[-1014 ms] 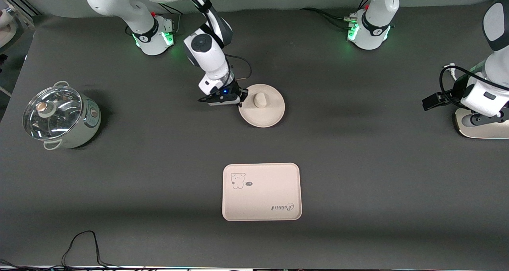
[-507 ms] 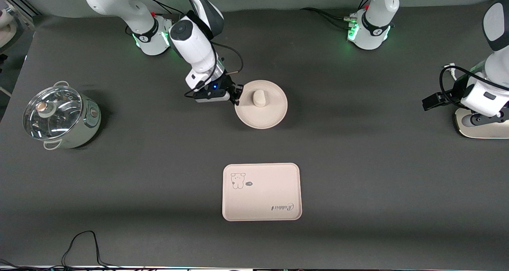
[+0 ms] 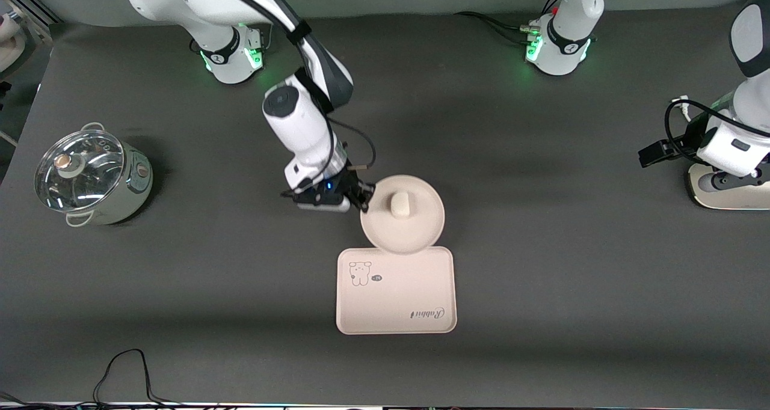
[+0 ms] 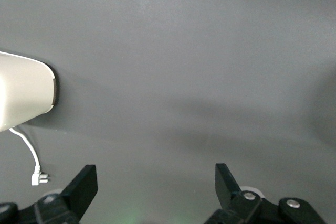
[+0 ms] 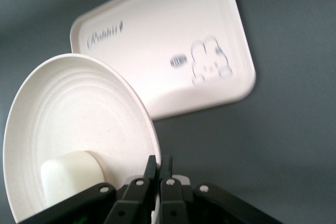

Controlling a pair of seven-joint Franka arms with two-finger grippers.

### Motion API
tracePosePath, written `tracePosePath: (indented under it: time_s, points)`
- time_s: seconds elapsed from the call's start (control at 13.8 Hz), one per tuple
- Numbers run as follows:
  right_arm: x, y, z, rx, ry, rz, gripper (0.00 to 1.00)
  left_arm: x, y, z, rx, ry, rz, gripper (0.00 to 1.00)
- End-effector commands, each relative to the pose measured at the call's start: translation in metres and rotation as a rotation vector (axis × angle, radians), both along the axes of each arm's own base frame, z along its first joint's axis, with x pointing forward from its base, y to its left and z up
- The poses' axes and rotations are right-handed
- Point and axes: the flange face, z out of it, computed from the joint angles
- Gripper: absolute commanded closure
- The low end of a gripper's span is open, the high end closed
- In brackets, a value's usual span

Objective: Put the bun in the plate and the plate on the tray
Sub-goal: 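Carry the plate with the right gripper onto the white tray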

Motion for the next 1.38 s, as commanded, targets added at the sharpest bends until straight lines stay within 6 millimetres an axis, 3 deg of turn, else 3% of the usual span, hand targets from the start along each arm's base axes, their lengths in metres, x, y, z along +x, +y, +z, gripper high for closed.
tracePosePath:
  time_s: [0.0, 0.22, 0.36, 0.87, 1.09, 1.16, 1.23, 1.3]
  points:
    - [0.067, 0.014, 0.003, 0.025, 0.006, -0.01, 1.0, -0.001, 0.0, 0.002, 0.001, -0.005, -0.004, 0.0]
    - [0.109, 0.002, -0.007, 0.019, 0.006, -0.021, 1.0, -0.001, 0.0, 0.002, 0.001, -0.005, -0.005, 0.0]
    - [0.124, 0.003, -0.029, 0.017, -0.001, -0.021, 1.0, -0.001, -0.001, 0.002, 0.001, -0.005, -0.007, 0.0]
    - [0.129, 0.0, -0.109, 0.008, -0.041, -0.043, 1.0, -0.001, 0.0, 0.002, 0.001, -0.005, -0.005, 0.0]
    - [0.126, 0.0, -0.12, 0.001, -0.034, -0.043, 1.0, -0.001, -0.001, 0.002, 0.001, -0.005, -0.007, 0.0]
    - [0.126, 0.0, -0.12, 0.001, -0.034, -0.043, 0.9, -0.001, 0.0, 0.002, 0.001, -0.005, -0.005, 0.0]
    - [0.126, 0.0, -0.12, 0.001, -0.034, -0.043, 0.5, -0.001, 0.0, 0.002, 0.001, -0.005, -0.005, 0.0]
    - [0.126, 0.0, -0.119, 0.001, -0.034, -0.043, 0.01, -0.001, 0.0, 0.002, 0.001, -0.005, -0.005, 0.0]
